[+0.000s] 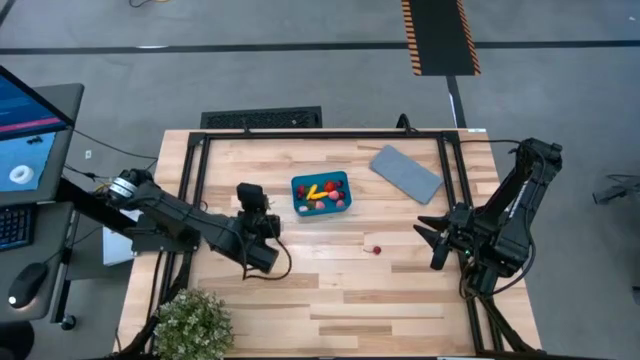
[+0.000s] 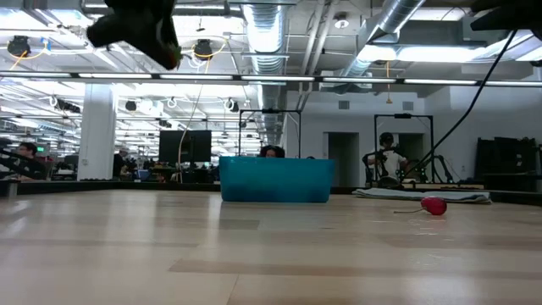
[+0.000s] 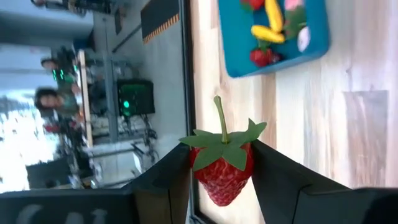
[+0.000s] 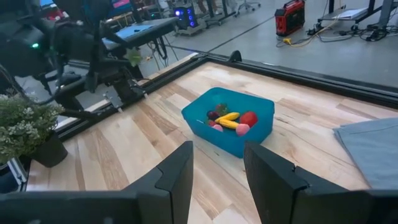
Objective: Pick and placing Produce into tupperware
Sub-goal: Put the red strawberry into the blue bin
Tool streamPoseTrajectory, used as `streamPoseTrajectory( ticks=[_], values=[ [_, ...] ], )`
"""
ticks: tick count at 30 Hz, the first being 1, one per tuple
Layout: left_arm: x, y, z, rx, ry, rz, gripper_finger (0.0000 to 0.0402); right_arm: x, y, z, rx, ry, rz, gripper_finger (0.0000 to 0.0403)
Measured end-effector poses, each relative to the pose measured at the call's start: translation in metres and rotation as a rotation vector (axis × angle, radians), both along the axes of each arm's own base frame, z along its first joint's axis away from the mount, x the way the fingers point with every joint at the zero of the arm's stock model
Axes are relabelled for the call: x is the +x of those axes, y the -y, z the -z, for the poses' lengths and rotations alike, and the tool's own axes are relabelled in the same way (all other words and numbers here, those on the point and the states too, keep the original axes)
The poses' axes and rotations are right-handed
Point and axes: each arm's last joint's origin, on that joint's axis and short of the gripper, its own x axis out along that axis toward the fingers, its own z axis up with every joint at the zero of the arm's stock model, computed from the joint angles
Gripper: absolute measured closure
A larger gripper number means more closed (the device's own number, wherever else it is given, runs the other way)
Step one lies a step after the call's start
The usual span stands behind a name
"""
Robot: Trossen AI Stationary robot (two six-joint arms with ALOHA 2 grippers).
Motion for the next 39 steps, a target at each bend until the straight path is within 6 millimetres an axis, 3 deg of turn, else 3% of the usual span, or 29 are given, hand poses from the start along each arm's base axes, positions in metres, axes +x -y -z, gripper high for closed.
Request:
streamPoseTrajectory(
  ticks=[8,16,22,30,39],
  values=[
    [0.008,-0.025,-0.006,-0.132,0.182,-0.105,0.0271,0.000,0.000,0.000,-0.001,0.001,0.000,0.0239],
    [0.017,-0.069,-0.010,-0.420,0.380,-0.085,0.0273,0.000,0.000,0.000,-0.003,0.003,-0.001,0.0239],
    [0.021,-0.110,-0.002,-0.673,0.529,-0.041,0.0273,0.000,0.000,0.000,0.000,0.004,0.000,0.0239],
    [0.028,-0.165,0.022,-1.082,0.674,0.015,0.0270,0.000,0.000,0.000,-0.001,0.003,-0.001,0.0240],
    [0.040,-0.201,0.066,-1.175,0.624,-0.122,0.0270,0.000,0.000,0.000,-0.001,0.000,0.000,0.0240]
  ],
)
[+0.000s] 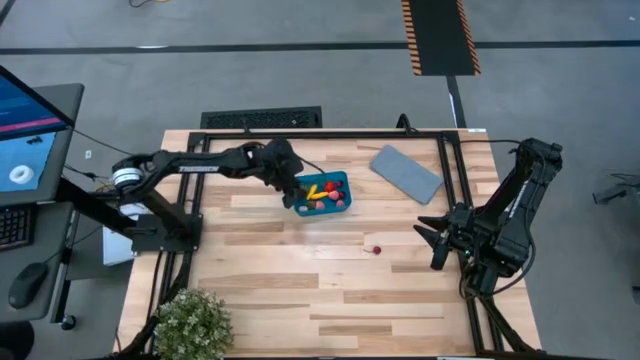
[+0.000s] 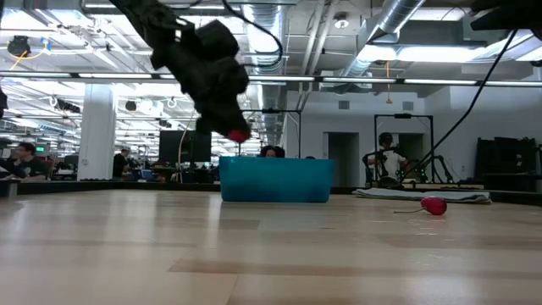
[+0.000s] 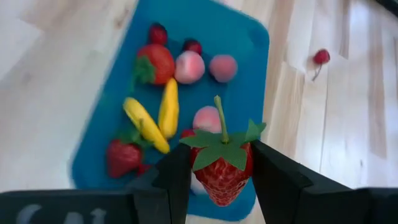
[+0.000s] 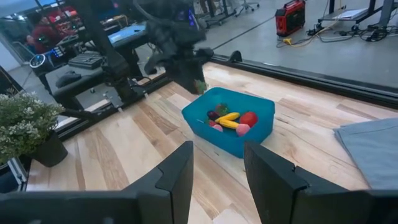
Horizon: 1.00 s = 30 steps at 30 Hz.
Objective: Pick and placing Produce into tupperware
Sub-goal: Put the red strawberry into the blue bin, then put the red cherry into the blue bin
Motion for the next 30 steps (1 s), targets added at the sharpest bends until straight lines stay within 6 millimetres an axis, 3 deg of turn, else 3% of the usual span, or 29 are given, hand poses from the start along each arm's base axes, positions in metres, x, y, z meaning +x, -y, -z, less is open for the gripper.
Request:
streamPoseTrajectory(
  ticks=[3,10,14,24,30],
  values=[
    [0.009,-0.003,0.013,-0.041,-0.003,0.009,0.0270,0.000,0.000,0.000,0.000,0.000,0.000,0.0240],
    [0.018,0.002,0.010,0.020,0.056,0.001,0.0263,0.000,0.000,0.000,0.004,-0.003,0.000,0.0240],
    [0.016,0.002,0.012,0.053,0.011,-0.035,0.0243,0.000,0.000,0.000,0.003,-0.003,0.000,0.0240],
    [0.025,0.014,0.009,0.177,0.062,0.060,0.0170,0.000,0.000,0.000,0.002,-0.004,0.000,0.0240],
    [0.025,0.016,0.010,0.169,0.051,0.059,0.0157,0.000,0.000,0.000,0.004,-0.002,0.002,0.0240]
  ],
)
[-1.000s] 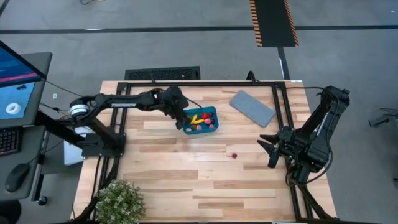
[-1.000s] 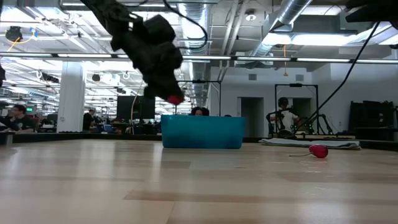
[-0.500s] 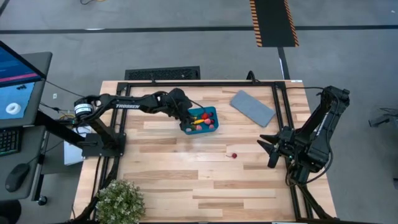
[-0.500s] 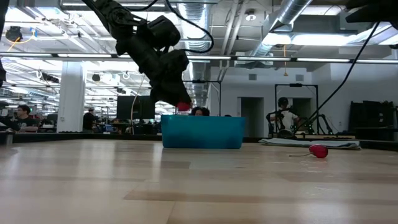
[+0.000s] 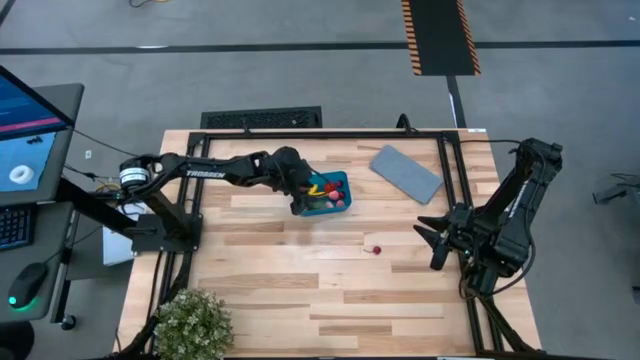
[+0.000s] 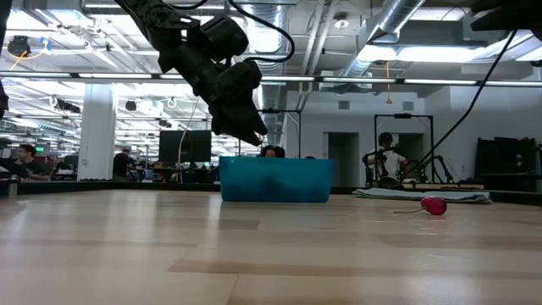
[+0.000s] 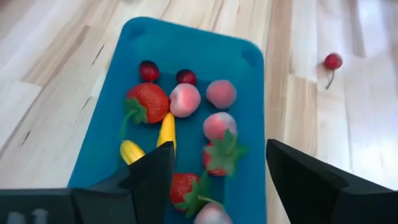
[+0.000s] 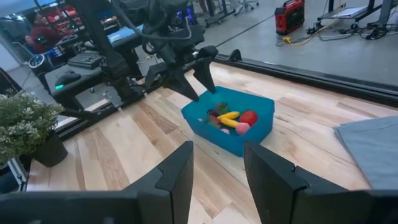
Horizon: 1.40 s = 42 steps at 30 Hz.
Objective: Pick and placing Produce into tupperware
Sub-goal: Put the red cherry into the blue bin
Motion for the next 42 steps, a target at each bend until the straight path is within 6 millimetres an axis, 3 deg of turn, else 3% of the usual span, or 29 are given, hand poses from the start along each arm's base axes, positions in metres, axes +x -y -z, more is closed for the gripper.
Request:
streamPoseTrajectory(
  ticks=[5,14,26,29,32,42],
  values=[
    [0.001,0.019,-0.017,-0.012,0.078,0.051,0.0157,0.007,-0.002,0.001,0.016,-0.036,0.009,0.0240],
    [-0.007,0.065,-0.061,0.024,0.232,0.128,0.0157,0.037,0.003,0.007,0.050,-0.350,-0.013,0.0239],
    [-0.052,0.091,-0.099,0.054,0.326,0.122,0.0157,0.101,0.040,0.006,0.109,-0.526,-0.191,0.0240],
    [-0.073,0.094,-0.097,0.046,0.357,0.080,0.0157,0.106,0.051,0.012,0.157,-0.587,-0.236,0.0240],
    [-0.095,0.098,-0.091,0.011,0.413,0.062,0.0157,0.106,0.056,0.033,0.187,-0.693,-0.292,0.0239],
    [-0.143,0.112,-0.089,-0.103,0.634,0.089,0.0157,0.116,0.041,0.055,0.150,-0.742,-0.450,0.0223]
  ],
)
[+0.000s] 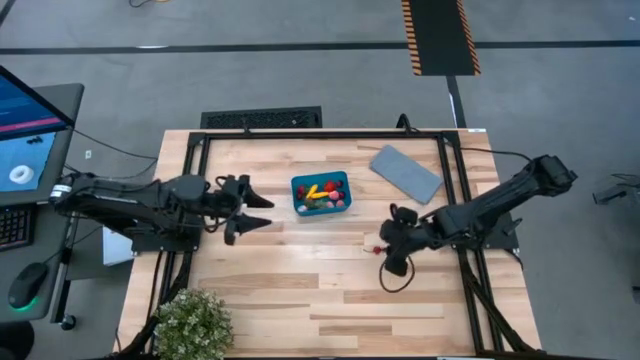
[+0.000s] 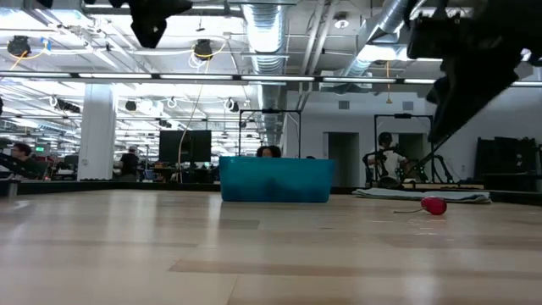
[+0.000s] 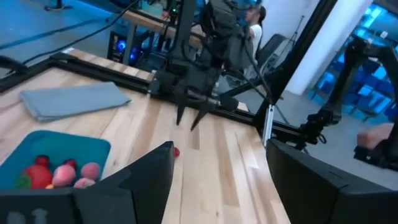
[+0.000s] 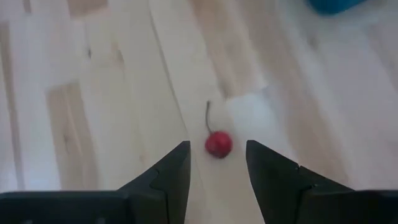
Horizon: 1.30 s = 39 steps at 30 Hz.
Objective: Pick and placing Produce into tupperware
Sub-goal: Put the red cherry into the blue bin
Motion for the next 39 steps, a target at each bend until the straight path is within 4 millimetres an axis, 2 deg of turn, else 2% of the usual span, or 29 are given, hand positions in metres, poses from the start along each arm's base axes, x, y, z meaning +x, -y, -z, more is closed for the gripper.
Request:
streamPoseTrajectory(
  ticks=[7,12,24,29,33,39],
  values=[
    [-0.004,0.009,-0.002,-0.016,0.014,0.045,0.0157,0.013,-0.010,0.029,-0.030,-0.112,-0.079,0.0233],
    [-0.003,0.011,0.004,0.002,-0.043,0.026,0.0157,0.020,-0.012,0.046,-0.048,-0.161,-0.096,0.0236],
    [-0.002,0.013,0.009,0.017,-0.085,0.037,0.0157,0.032,-0.001,0.054,-0.023,-0.159,-0.113,0.0237],
    [-0.002,0.015,0.009,0.008,-0.084,0.046,0.0157,0.036,0.002,0.064,0.007,-0.204,-0.123,0.0242],
    [-0.002,0.015,0.009,0.006,-0.084,0.039,0.0157,0.038,0.002,0.067,0.030,-0.208,-0.131,0.0264],
    [-0.002,0.015,0.009,0.006,-0.083,0.023,0.0157,0.036,0.002,0.063,0.034,-0.199,-0.133,0.0322]
  ],
)
